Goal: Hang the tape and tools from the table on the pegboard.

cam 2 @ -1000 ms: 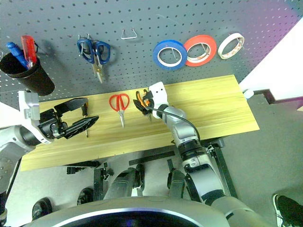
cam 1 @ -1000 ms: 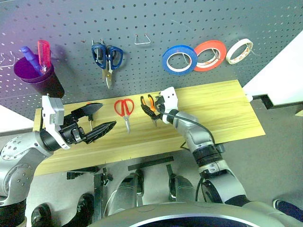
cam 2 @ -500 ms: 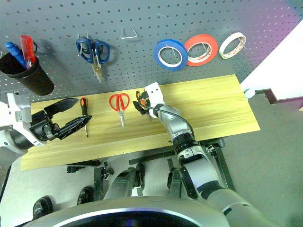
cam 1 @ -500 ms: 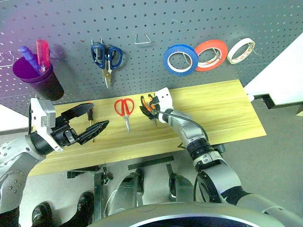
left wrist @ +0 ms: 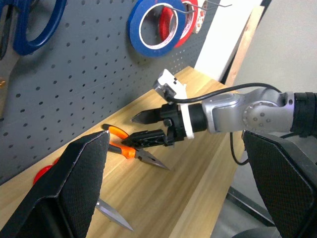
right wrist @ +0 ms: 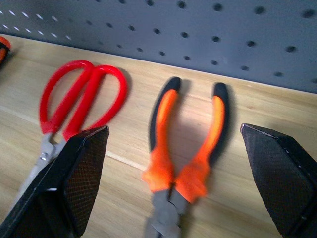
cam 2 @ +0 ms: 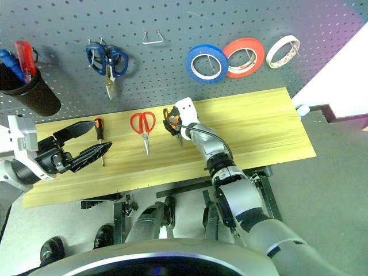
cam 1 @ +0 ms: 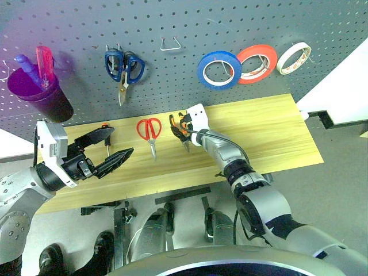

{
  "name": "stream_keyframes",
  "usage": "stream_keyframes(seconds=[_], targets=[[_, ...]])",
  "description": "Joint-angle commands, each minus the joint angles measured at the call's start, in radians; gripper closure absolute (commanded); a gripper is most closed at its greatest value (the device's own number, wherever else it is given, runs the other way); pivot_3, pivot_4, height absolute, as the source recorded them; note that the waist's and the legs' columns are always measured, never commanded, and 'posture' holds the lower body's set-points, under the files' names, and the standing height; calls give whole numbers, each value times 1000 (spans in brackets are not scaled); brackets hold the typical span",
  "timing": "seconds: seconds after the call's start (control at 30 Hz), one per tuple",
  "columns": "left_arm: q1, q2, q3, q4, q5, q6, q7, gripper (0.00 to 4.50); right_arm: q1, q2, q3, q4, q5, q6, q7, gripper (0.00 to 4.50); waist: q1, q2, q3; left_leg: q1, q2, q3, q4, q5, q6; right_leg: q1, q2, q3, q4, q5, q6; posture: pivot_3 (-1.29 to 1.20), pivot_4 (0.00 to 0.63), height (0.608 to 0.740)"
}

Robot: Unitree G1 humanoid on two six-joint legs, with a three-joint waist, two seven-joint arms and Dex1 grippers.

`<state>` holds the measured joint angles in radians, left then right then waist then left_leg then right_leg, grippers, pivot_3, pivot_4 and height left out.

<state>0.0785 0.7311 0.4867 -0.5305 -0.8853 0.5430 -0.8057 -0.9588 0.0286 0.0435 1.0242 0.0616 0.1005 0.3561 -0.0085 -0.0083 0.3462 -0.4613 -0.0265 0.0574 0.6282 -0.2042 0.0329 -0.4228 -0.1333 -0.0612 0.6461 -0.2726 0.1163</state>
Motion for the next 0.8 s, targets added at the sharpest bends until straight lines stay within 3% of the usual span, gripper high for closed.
stream_keyframes(seconds=[0.03,0.8], targets=[[15,15,33,-43,-27,2,2,0,-33,22,-6,31,-9,-19,-4,39,1,0,3,0,0,0,0,0,0,0,0,0,0,0,0,197,388,740],[48,35,44,-79,-80,34,35,0,-75,14,-28,118,-51,-39,-81,39,22,1,44,-1,0,1,-1,0,-2,-3,0,0,0,-1,-1,208,432,740]])
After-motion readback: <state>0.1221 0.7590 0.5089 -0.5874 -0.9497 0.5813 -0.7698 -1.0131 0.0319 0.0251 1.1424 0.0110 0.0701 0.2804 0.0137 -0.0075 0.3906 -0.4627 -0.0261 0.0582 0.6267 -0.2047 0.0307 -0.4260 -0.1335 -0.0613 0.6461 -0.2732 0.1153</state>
